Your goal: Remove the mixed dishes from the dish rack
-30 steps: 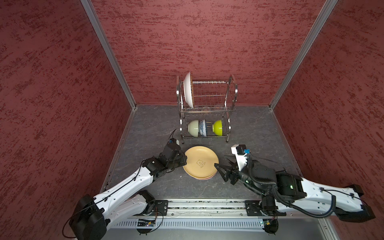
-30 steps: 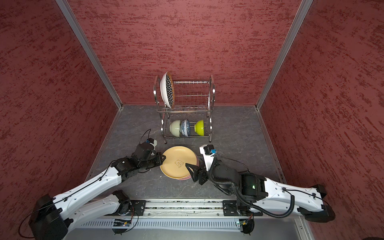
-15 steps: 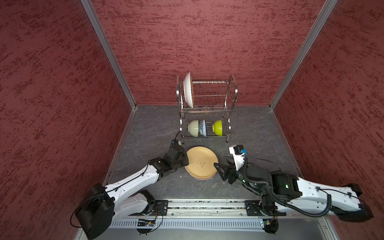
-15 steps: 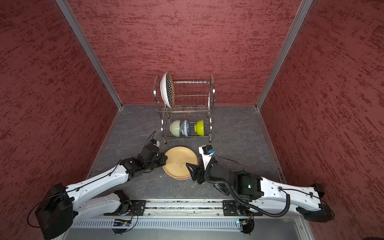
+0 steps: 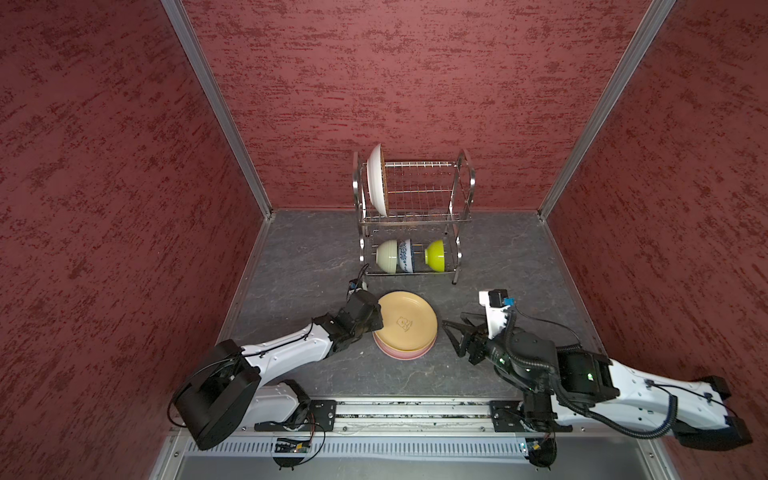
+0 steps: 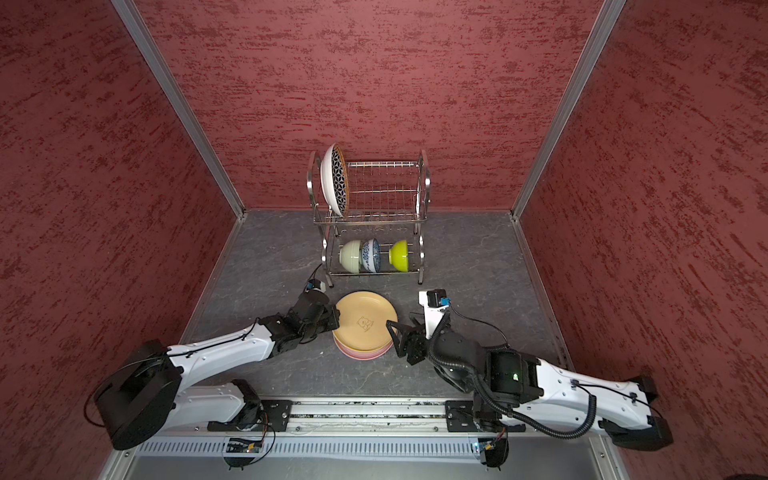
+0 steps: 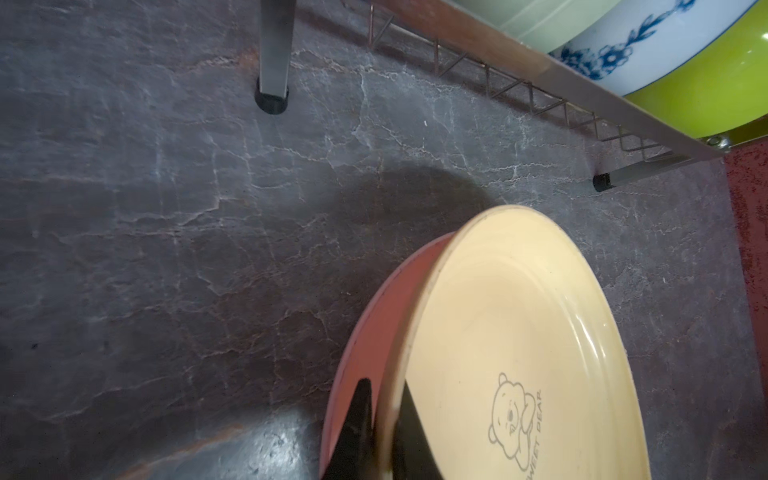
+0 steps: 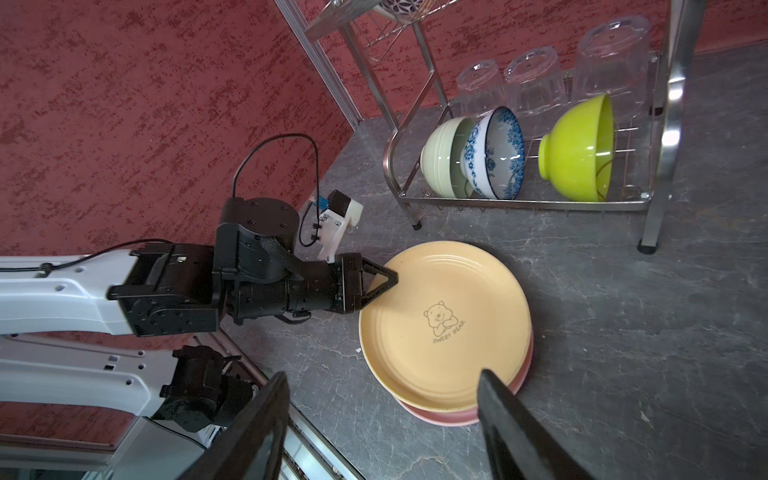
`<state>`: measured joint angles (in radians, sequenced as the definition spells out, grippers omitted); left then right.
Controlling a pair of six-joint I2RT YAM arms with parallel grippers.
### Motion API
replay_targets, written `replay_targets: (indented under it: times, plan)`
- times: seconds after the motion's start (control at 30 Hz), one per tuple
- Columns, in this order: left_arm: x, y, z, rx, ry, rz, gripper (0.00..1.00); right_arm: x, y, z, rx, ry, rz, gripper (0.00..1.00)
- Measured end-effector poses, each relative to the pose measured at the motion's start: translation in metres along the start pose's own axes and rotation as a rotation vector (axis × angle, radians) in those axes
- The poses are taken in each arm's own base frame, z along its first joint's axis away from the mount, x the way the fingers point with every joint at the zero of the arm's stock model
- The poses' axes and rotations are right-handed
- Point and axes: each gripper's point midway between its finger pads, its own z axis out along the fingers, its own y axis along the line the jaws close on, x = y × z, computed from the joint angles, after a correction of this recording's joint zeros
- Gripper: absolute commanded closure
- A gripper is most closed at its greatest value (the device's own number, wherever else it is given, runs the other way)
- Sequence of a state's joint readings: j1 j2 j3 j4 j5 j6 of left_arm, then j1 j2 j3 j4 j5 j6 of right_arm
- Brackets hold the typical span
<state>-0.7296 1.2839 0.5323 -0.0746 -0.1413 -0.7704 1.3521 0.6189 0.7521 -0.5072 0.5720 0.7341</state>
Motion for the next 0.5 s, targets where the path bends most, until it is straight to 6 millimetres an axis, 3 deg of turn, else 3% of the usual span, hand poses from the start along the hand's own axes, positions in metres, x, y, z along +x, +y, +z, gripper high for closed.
replay_targets:
  times: [0.2, 0.4, 0.5]
  plan:
    - [0.002, -0.001, 0.008, 0.004, -0.006, -0.002, 1.0, 0.008, -0.012, -0.003, 0.016, 0.006, 0.025, 0.29]
    - [0.008, 0.0, 0.016, -0.008, 0.005, -0.006, 0.73, 0.011, -0.017, -0.003, 0.033, 0.017, 0.029, 0.28]
    - [0.007, -0.004, 0.016, 0.003, -0.005, -0.01, 0.66, 0.011, -0.018, -0.003, 0.038, 0.015, 0.03, 0.28]
